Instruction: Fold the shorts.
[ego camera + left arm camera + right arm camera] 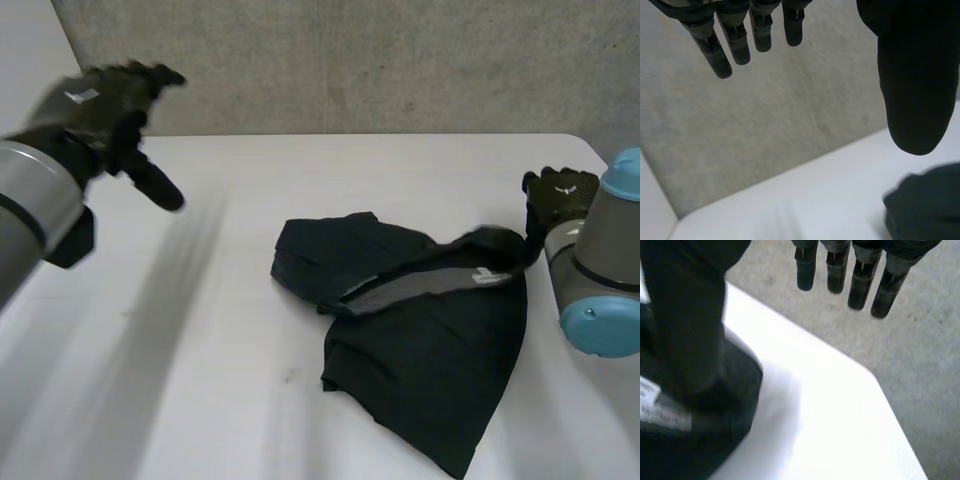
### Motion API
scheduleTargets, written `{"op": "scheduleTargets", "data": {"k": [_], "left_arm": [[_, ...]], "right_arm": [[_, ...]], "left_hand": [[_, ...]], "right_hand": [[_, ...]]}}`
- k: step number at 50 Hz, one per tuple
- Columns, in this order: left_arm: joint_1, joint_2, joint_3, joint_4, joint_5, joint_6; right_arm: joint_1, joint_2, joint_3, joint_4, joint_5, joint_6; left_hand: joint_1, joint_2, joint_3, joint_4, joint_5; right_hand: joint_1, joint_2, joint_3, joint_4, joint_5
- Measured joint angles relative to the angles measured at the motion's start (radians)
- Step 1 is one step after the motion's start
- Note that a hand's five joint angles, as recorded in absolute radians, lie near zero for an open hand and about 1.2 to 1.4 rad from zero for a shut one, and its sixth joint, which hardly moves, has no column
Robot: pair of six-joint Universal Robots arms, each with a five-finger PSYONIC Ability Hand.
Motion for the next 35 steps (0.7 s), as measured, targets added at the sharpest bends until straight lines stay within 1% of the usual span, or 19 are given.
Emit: {"op": "scheduleTargets", "data": {"k": [3,6,7,8,10,11,16,19,21,22,23,26,28,29,30,31,32,33,35], "left_arm": [[-0.032,-0.039,0.0,0.0,-0.002,0.033],[-0.05,-0.065,-0.001,-0.001,-0.004,0.062],[-0.058,-0.079,-0.002,-0.001,-0.005,0.08],[-0.058,-0.079,-0.002,-0.001,-0.005,0.08],[-0.064,-0.095,-0.003,-0.001,-0.006,0.099],[-0.064,-0.097,-0.003,-0.001,-0.006,0.101],[-0.062,-0.097,-0.003,-0.001,-0.008,0.105],[-0.061,-0.092,-0.003,-0.001,-0.014,0.104],[-0.06,-0.088,-0.003,-0.001,-0.019,0.103],[-0.06,-0.088,-0.003,-0.001,-0.02,0.103],[-0.06,-0.085,-0.004,-0.001,-0.027,0.102],[-0.061,-0.08,-0.011,-0.001,-0.036,0.101],[-0.061,-0.075,-0.019,-0.001,-0.044,0.1],[-0.061,-0.068,-0.032,0.0,-0.049,0.1],[-0.061,-0.068,-0.032,0.0,-0.049,0.1],[-0.061,-0.064,-0.039,0.0,-0.052,0.099],[-0.061,-0.06,-0.047,0.001,-0.053,0.099],[-0.061,-0.051,-0.065,0.005,-0.055,0.099],[-0.062,-0.045,-0.079,0.01,-0.056,0.099]], "right_arm": [[0.0,-0.029,0.007,0.031,-0.03,-0.007],[0.021,-0.079,0.009,0.056,-0.091,-0.012],[0.047,-0.122,0.008,0.074,-0.158,-0.015],[0.047,-0.122,0.008,0.074,-0.158,-0.015],[0.099,-0.175,0.004,0.114,-0.31,-0.018],[0.111,-0.182,0.003,0.124,-0.345,-0.019],[0.193,-0.19,-0.001,0.197,-0.588,-0.024],[0.24,-0.149,-0.01,0.22,-0.667,-0.039],[0.267,-0.11,-0.022,0.228,-0.689,-0.057],[0.271,-0.103,-0.025,0.229,-0.69,-0.06],[0.292,-0.057,-0.042,0.232,-0.692,-0.084],[0.302,-0.022,-0.059,0.233,-0.683,-0.104],[0.313,0.043,-0.101,0.233,-0.65,-0.147],[0.316,0.087,-0.143,0.23,-0.616,-0.177],[0.316,0.087,-0.143,0.23,-0.616,-0.177],[0.317,0.096,-0.154,0.229,-0.607,-0.184],[0.316,0.117,-0.185,0.221,-0.585,-0.194],[0.313,0.138,-0.233,0.195,-0.552,-0.191],[0.311,0.146,-0.257,0.179,-0.537,-0.185]], "left_hand": [[0.0,0.0,0.0,0.0,0.0],[0.0,0.0,0.0,0.0,0.0],[0.0,0.0,0.0,0.0,0.0],[0.0,0.0,0.0,0.0,0.0],[0.0,0.0,0.0,0.0,0.0],[0.0,0.0,0.0,0.0,0.0],[0.0,0.0,0.0,0.0,0.0],[0.0,0.0,0.0,0.0,0.0],[0.0,0.0,0.0,0.0,0.0],[0.0,0.0,0.0,0.0,0.0],[0.0,0.0,0.0,0.0,0.0],[0.0,0.0,0.0,0.0,0.0],[0.0,0.0,0.0,0.0,0.0],[0.0,0.0,0.0,0.0,0.0],[0.0,0.0,0.0,0.0,0.0],[0.0,0.0,0.0,0.0,0.0],[0.0,0.0,0.0,0.0,0.0],[0.0,0.0,0.0,0.0,0.0],[0.0,0.0,0.0,0.0,0.0]], "right_hand": [[-0.007,-0.03,-0.048,-0.033,-0.031],[-0.006,-0.03,-0.048,-0.033,-0.031],[-0.006,-0.03,-0.048,-0.033,-0.031],[-0.006,-0.03,-0.048,-0.033,-0.031],[-0.006,-0.03,-0.048,-0.033,-0.031],[-0.006,-0.03,-0.048,-0.033,-0.031],[-0.006,-0.03,-0.048,-0.033,-0.031],[-0.006,-0.03,-0.048,-0.032,-0.031],[-0.006,-0.03,-0.048,-0.032,-0.031],[-0.006,-0.03,-0.048,-0.032,-0.031],[-0.001,-0.012,-0.025,-0.025,-0.019],[0.029,0.034,0.019,0.01,0.02],[0.281,0.297,0.286,0.276,0.259],[0.403,0.42,0.405,0.395,0.371],[0.403,0.42,0.405,0.395,0.371],[0.637,0.719,0.675,0.668,0.621],[0.713,0.847,0.809,0.806,0.762],[0.748,0.904,0.871,0.879,0.835],[0.758,0.926,0.894,0.912,0.869]]}}
